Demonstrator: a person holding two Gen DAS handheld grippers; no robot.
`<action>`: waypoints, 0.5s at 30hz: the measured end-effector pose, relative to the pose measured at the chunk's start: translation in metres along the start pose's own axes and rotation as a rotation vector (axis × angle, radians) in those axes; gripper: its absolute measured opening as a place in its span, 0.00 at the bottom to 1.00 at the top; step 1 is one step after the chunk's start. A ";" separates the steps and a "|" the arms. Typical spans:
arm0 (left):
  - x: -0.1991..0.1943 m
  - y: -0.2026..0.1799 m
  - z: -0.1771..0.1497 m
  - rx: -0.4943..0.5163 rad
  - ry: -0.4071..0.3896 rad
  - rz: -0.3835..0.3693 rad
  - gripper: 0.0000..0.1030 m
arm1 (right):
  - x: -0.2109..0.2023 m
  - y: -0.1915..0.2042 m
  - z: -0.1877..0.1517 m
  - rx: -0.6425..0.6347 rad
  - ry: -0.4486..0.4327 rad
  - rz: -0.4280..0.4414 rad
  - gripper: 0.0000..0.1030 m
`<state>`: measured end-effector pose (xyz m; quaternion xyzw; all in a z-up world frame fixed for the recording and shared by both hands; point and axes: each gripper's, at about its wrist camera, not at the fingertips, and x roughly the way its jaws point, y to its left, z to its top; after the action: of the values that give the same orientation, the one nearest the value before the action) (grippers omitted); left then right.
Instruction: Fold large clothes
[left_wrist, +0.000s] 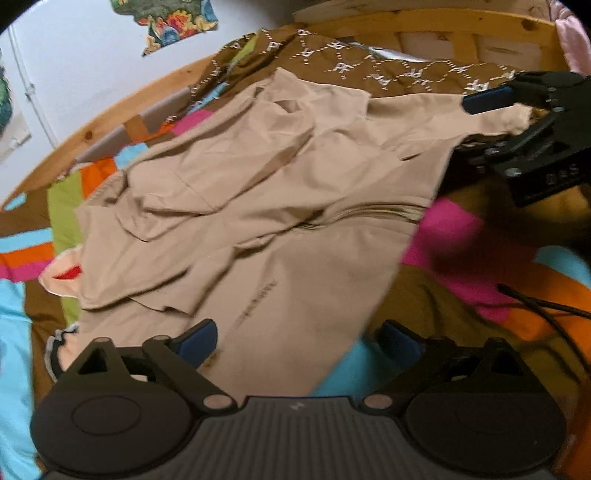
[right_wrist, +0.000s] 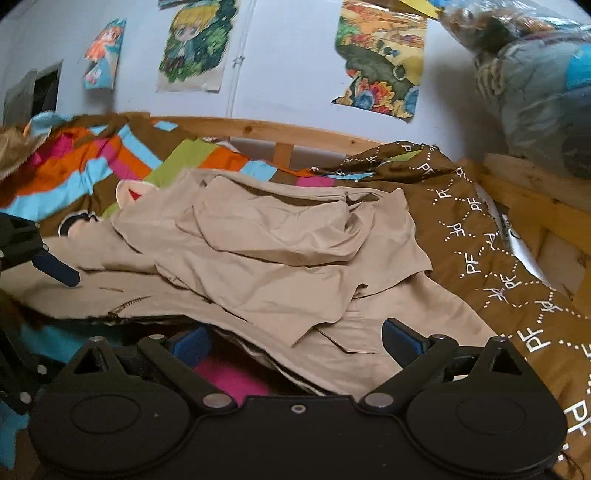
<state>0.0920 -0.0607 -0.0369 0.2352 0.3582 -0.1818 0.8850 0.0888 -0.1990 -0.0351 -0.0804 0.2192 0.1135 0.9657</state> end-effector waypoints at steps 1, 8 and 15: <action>0.001 0.002 0.001 0.008 0.002 0.015 0.89 | 0.000 0.000 0.000 0.003 0.002 0.001 0.94; -0.002 0.020 0.014 -0.059 -0.019 -0.012 0.67 | 0.000 -0.002 0.003 0.012 -0.019 0.002 0.94; -0.008 0.031 0.037 -0.087 -0.055 -0.030 0.40 | -0.003 -0.002 0.003 0.029 -0.025 0.010 0.94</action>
<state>0.1219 -0.0542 0.0012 0.1858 0.3447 -0.1859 0.9012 0.0876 -0.2007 -0.0308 -0.0639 0.2092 0.1163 0.9688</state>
